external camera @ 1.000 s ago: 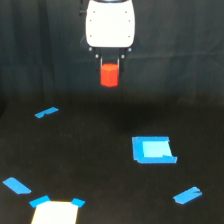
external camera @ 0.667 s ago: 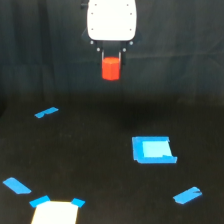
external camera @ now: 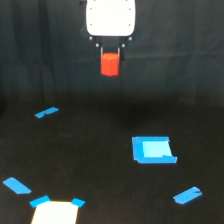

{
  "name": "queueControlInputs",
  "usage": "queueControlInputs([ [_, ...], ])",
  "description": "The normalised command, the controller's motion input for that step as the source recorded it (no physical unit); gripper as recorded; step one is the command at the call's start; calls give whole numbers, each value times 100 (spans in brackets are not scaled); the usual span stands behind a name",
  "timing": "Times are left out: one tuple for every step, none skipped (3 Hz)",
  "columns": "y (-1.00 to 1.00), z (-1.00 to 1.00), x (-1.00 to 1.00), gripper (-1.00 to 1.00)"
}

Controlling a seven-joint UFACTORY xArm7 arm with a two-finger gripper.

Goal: Pick up the red object from the table

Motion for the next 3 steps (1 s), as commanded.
queueControlInputs([
  [-5, 15, -24, -100],
  [-22, 18, -5, -100],
  [-8, 17, -20, -100],
])
